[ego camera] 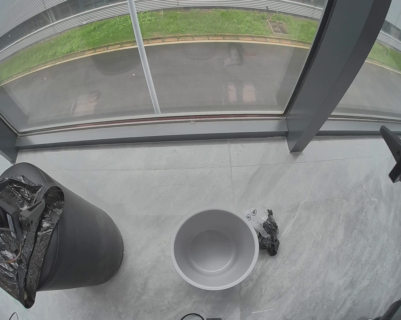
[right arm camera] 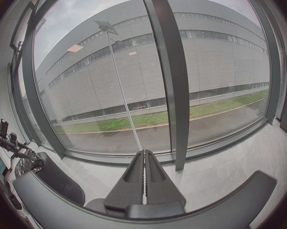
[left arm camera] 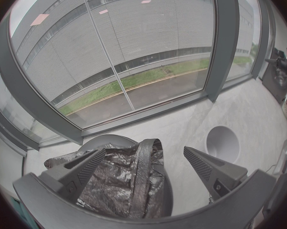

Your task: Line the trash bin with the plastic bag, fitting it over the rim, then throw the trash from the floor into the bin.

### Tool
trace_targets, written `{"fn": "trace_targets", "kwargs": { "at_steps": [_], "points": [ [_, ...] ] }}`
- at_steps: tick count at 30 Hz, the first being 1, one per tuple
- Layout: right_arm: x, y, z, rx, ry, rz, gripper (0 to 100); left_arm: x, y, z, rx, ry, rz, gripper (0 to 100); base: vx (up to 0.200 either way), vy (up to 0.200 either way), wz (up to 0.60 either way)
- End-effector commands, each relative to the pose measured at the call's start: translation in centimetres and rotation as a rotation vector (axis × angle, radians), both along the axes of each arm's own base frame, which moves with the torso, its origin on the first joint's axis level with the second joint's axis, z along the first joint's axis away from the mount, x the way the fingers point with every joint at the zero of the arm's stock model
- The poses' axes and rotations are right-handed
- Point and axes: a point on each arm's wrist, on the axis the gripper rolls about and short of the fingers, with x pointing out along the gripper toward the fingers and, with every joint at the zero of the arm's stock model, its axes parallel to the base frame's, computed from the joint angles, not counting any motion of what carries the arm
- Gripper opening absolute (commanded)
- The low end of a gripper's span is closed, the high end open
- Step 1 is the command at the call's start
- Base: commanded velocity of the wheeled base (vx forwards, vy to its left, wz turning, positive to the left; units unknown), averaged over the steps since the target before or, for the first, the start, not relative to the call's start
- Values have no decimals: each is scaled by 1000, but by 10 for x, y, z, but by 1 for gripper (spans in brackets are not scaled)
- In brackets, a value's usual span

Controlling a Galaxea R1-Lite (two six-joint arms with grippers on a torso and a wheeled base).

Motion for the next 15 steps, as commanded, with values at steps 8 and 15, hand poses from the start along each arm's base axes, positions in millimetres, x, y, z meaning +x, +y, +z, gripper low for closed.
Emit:
{"fn": "trace_targets", "kwargs": {
  "at_steps": [8, 15],
  "points": [
    [21, 14, -16, -21, 85, 22, 0, 68, 1, -12, 127, 188, 104, 100, 0, 0, 0],
    [21, 14, -18, -23, 91, 23, 0, 80, 1, -15, 142, 216, 133, 100, 0, 0, 0]
  ]
}}
